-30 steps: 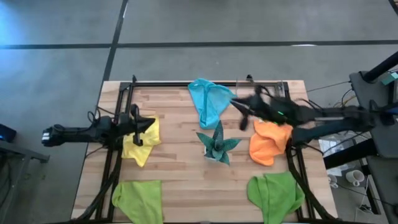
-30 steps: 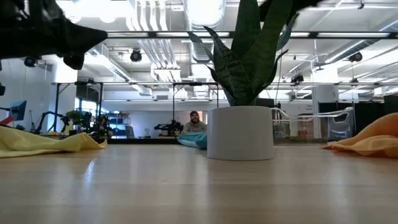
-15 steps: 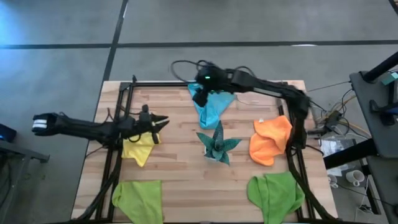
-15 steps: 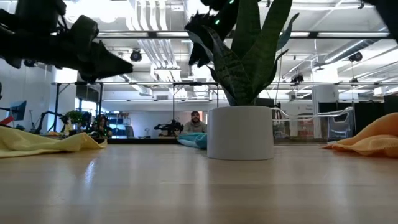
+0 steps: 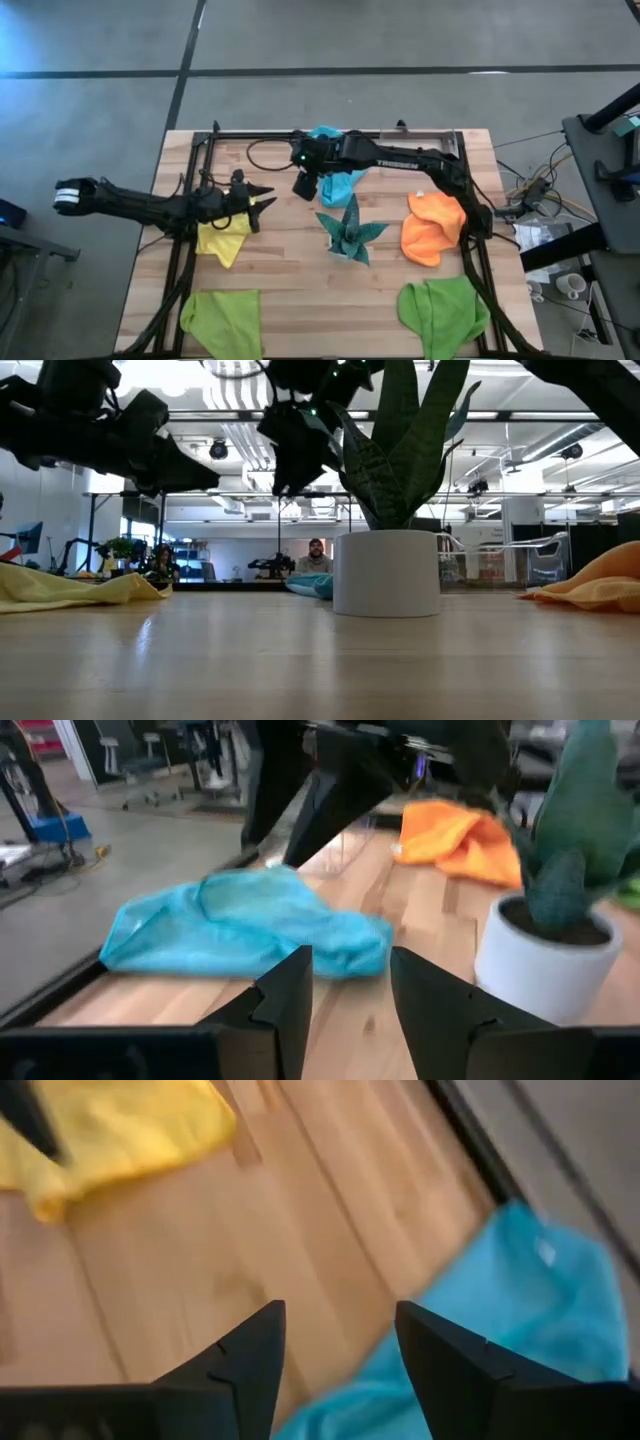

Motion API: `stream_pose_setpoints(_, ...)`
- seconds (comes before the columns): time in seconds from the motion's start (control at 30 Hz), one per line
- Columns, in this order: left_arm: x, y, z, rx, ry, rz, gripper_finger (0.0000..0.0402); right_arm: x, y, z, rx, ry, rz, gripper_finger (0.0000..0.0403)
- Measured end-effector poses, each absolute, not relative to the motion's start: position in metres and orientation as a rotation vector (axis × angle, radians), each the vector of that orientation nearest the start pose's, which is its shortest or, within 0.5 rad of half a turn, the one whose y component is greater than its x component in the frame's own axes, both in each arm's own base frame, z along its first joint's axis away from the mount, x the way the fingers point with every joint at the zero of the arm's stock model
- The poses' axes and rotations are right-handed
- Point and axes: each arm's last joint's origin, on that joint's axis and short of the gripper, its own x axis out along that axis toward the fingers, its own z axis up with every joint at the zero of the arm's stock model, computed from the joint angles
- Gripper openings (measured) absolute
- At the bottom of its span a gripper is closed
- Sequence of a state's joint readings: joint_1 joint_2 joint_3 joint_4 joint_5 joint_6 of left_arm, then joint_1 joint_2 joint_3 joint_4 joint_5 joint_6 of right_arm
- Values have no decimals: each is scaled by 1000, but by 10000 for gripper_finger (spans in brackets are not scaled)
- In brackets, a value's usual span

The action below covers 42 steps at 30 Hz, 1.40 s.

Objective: Fold microfiber towels
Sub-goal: Fold the blue microfiber cloth

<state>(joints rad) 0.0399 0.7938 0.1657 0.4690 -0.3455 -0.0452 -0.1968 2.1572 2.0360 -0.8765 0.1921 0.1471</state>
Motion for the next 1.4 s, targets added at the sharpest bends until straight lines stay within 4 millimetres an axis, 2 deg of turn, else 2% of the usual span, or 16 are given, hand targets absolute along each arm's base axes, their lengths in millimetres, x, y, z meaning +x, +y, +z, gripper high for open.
stream_pose_setpoints(0.13,155,16,182,-18,170,377,123,455,-91,251,221,1058,-400,222)
stream_pose_setpoints(0.27,152,16,187,-23,136,376,123,452,-81,238,339,1115,-326,249)
stream_pose_setpoints(0.4,152,16,187,-23,136,376,123,445,-83,224,371,1182,-356,250)
stream_pose_setpoints(0.57,153,16,186,-22,142,375,123,448,-82,195,373,1300,-363,247)
stream_pose_setpoints(0.77,154,16,184,-21,152,375,123,463,-85,175,301,1499,-337,247)
stream_pose_setpoints(1.0,155,16,182,-18,171,375,123,472,-82,154,91,1691,-365,245)
stream_pose_setpoints(1.13,156,16,181,-17,178,375,123,476,-84,142,47,1715,-323,207)
stream_pose_setpoints(1.23,157,15,179,-16,191,367,123,478,-83,144,36,1704,-320,140)
stream_pose_setpoints(1.37,158,15,177,-13,207,366,123,479,-84,166,38,1618,-328,34)
stream_pose_setpoints(1.4,158,15,177,-10,212,366,123,478,-84,175,38,1600,-328,23)
